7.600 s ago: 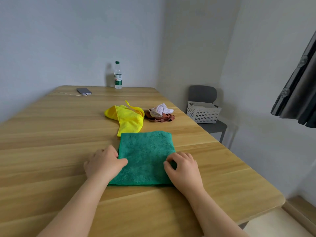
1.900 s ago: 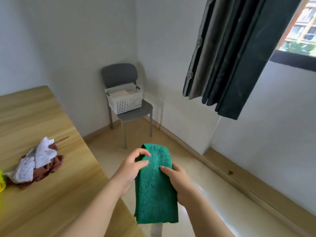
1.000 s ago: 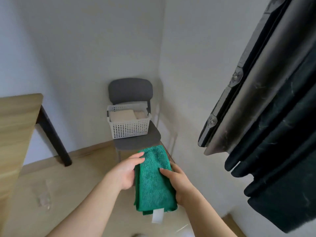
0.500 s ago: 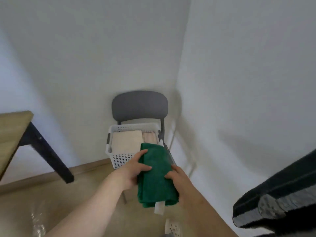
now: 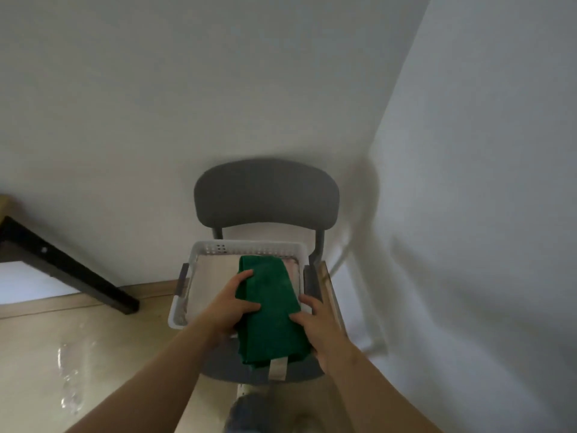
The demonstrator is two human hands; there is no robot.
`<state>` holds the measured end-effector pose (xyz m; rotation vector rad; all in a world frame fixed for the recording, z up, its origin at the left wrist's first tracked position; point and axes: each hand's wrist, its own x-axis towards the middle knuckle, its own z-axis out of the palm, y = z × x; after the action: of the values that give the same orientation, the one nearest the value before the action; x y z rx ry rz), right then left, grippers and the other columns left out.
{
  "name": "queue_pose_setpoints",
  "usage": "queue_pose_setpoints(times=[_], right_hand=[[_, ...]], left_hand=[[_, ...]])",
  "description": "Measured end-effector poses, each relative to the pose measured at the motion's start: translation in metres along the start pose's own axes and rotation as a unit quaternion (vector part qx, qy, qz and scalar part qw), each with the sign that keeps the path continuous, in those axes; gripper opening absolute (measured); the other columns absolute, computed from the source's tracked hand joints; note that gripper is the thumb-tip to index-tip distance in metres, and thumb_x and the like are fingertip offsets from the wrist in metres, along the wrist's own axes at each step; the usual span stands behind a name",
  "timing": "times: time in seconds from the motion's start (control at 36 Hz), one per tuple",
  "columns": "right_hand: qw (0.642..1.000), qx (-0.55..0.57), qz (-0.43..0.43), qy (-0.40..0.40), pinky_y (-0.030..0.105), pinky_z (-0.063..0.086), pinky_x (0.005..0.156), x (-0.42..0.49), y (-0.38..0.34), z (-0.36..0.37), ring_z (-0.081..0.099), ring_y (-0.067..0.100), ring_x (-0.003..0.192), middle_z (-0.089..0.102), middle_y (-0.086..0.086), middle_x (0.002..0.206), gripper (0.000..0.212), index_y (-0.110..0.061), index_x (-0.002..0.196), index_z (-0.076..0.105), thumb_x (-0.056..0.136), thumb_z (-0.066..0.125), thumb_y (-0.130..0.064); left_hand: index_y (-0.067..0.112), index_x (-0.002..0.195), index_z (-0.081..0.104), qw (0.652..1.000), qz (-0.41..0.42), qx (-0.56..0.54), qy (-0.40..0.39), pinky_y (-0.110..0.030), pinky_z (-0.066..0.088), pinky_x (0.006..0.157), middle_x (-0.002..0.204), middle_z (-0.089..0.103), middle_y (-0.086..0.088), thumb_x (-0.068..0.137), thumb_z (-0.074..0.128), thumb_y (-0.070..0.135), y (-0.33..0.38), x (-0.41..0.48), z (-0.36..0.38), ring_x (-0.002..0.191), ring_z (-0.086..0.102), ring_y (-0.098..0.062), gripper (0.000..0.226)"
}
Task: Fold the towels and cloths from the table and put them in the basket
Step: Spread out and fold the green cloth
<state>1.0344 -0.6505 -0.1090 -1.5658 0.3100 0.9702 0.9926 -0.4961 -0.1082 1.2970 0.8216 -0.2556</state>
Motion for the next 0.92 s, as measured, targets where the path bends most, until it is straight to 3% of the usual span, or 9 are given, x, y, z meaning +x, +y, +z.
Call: queue_pose_setpoints(times=[0.19, 0.36, 0.44, 0.58, 0.67, 0.75, 0.83, 0.86, 0.92], right_hand=[[0.997, 0.009, 0.040, 0.063, 0.022, 0.046, 0.055, 0.064, -0.014, 0.010, 0.057, 0.014, 0.081, 0.055, 0.000, 0.093, 0.026, -0.024, 0.109, 0.049, 0.092, 0.046, -0.004], [0.972, -0.179, 0.008, 0.153, 0.017, 0.041, 0.053, 0.107, -0.010, 0.016, 0.051, 0.001, 0.073, 0.050, -0.010, 0.087, 0.035, -0.018, 0.124, 0.046, 0.091, 0.044, -0.008], [0.927, -0.332, 0.002, 0.176, 0.028, 0.052, 0.070, 0.120, -0.005, 0.021, 0.059, 0.013, 0.087, 0.058, -0.004, 0.101, 0.035, -0.023, 0.130, 0.039, 0.096, 0.040, -0.018], [0.858, -0.490, 0.008, 0.152, 0.032, 0.048, 0.080, 0.131, -0.003, 0.027, 0.055, 0.021, 0.107, 0.049, 0.004, 0.126, 0.044, -0.028, 0.143, 0.022, 0.100, 0.034, -0.031], [0.829, -0.547, 0.020, 0.113, 0.032, 0.047, 0.083, 0.133, -0.004, 0.030, 0.051, 0.025, 0.114, 0.040, 0.009, 0.137, 0.042, -0.022, 0.141, 0.026, 0.100, 0.035, -0.025], [0.801, -0.593, 0.033, 0.077, 0.036, 0.039, 0.100, 0.134, 0.001, 0.037, 0.040, 0.028, 0.128, 0.025, 0.013, 0.150, 0.032, -0.016, 0.131, 0.042, 0.100, 0.034, -0.021], [0.784, -0.612, 0.010, 0.107, 0.043, 0.039, 0.102, 0.136, 0.006, 0.041, 0.046, 0.031, 0.124, 0.045, 0.017, 0.139, 0.024, -0.015, 0.112, 0.063, 0.091, 0.056, -0.023], [0.781, -0.613, -0.003, 0.122, 0.044, 0.041, 0.099, 0.136, 0.007, 0.041, 0.051, 0.031, 0.120, 0.052, 0.017, 0.132, 0.021, -0.015, 0.105, 0.067, 0.087, 0.061, -0.024], [0.783, -0.618, 0.014, 0.074, 0.042, 0.033, 0.106, 0.136, 0.010, 0.041, 0.045, 0.030, 0.125, 0.047, 0.015, 0.138, 0.026, -0.012, 0.115, 0.062, 0.095, 0.046, -0.021]], left_hand=[[0.028, 0.128, 0.043, 0.998, -0.051, 0.018, -0.030, -0.044, 0.048, 0.088, 0.123, 0.042, -0.009, 0.084, 0.048, -0.016, 0.010, 0.084, -0.007, 0.110, 0.048, -0.032, 0.063], [0.029, 0.129, 0.042, 0.994, -0.062, 0.074, -0.052, -0.035, 0.050, 0.080, 0.124, 0.042, -0.006, 0.082, 0.049, -0.018, 0.010, 0.136, 0.000, 0.106, 0.048, -0.025, 0.067], [0.027, 0.131, 0.043, 0.994, -0.062, 0.081, -0.044, -0.028, 0.050, 0.071, 0.132, 0.042, -0.011, 0.081, 0.046, -0.021, 0.002, 0.150, 0.007, 0.106, 0.048, -0.025, 0.069], [0.025, 0.135, 0.039, 0.994, -0.058, 0.094, -0.018, -0.029, 0.048, 0.077, 0.140, 0.038, -0.011, 0.084, 0.043, -0.019, -0.015, 0.158, 0.016, 0.106, 0.044, -0.022, 0.067], [0.024, 0.139, 0.033, 0.993, -0.064, 0.097, -0.016, -0.026, 0.049, 0.076, 0.139, 0.038, -0.010, 0.086, 0.042, -0.019, -0.031, 0.162, 0.018, 0.109, 0.044, -0.022, 0.069], [0.026, 0.141, 0.025, 0.985, -0.034, 0.165, -0.046, -0.038, 0.046, 0.097, 0.148, 0.028, -0.012, 0.085, 0.046, -0.017, -0.044, 0.171, 0.018, 0.127, 0.041, -0.028, 0.074], [0.028, 0.146, 0.009, 0.925, -0.017, 0.371, -0.079, -0.037, 0.037, 0.105, 0.154, 0.009, -0.014, 0.092, 0.052, 0.007, -0.045, 0.173, 0.020, 0.131, 0.038, -0.029, 0.073], [0.027, 0.148, 0.002, 0.881, -0.020, 0.467, -0.074, -0.036, 0.038, 0.103, 0.154, 0.004, -0.014, 0.094, 0.051, 0.017, -0.044, 0.172, 0.021, 0.129, 0.039, -0.029, 0.074], [0.027, 0.149, -0.004, 0.766, -0.001, 0.641, -0.038, -0.036, 0.036, 0.102, 0.152, 0.002, -0.016, 0.095, 0.047, 0.037, -0.039, 0.170, 0.020, 0.129, 0.035, -0.029, 0.075]])
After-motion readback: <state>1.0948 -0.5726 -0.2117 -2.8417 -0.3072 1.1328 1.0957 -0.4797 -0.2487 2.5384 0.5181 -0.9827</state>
